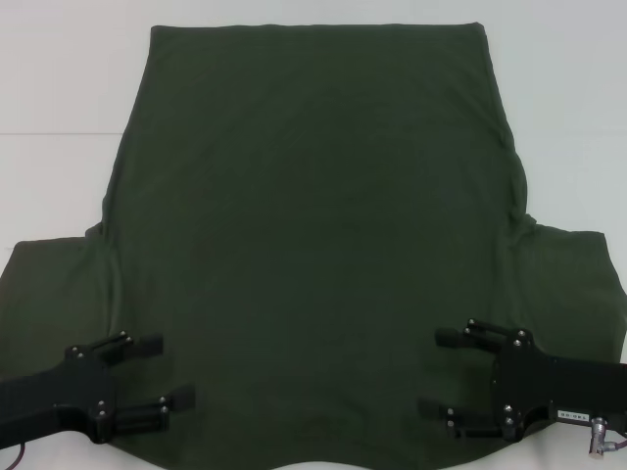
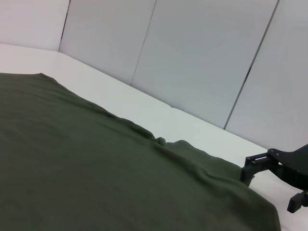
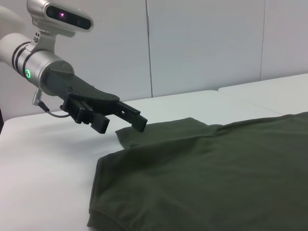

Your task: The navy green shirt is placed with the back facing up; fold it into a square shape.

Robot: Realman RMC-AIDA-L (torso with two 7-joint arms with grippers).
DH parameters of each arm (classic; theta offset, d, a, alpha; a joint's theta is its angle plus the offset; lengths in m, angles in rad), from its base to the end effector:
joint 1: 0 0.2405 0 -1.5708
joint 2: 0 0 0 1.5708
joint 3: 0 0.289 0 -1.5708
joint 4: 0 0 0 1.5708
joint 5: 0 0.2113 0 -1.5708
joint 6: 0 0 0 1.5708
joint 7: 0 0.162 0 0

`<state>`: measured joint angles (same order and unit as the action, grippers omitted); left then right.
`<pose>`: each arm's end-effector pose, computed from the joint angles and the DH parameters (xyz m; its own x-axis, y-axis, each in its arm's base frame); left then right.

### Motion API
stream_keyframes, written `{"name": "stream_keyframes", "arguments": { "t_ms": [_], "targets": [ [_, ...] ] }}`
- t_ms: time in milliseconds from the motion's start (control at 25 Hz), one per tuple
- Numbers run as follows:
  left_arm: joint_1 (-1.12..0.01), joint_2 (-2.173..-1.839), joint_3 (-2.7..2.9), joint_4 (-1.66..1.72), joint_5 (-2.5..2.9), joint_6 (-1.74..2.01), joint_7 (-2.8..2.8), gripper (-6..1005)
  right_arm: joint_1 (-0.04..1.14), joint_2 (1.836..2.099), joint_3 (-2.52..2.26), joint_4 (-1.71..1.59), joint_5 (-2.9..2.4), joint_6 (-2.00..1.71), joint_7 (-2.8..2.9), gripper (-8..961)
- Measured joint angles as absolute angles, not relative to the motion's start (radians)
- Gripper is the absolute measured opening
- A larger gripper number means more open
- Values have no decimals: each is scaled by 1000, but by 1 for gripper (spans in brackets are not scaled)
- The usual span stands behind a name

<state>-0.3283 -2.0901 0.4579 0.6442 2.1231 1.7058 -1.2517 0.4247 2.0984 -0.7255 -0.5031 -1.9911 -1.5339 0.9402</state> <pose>-0.3486 0.2699 -0.0195 0.7107 0.4188 0.5652 0.5858 -0.7972 -0.1459 0.3152 0.2980 -0.0713 0.8723 -0.1504 -0.4654 -0.2779 -0.9354 -0.2186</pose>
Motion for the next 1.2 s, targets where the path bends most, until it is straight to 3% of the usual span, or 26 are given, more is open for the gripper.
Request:
{"name": "stream_keyframes", "arguments": {
  "t_ms": [1200],
  "targets": [
    [-320, -2089, 451, 645, 2114, 1727, -1253, 935, 422, 2098, -724, -503, -1973, -1549, 940, 911]
  ]
}}
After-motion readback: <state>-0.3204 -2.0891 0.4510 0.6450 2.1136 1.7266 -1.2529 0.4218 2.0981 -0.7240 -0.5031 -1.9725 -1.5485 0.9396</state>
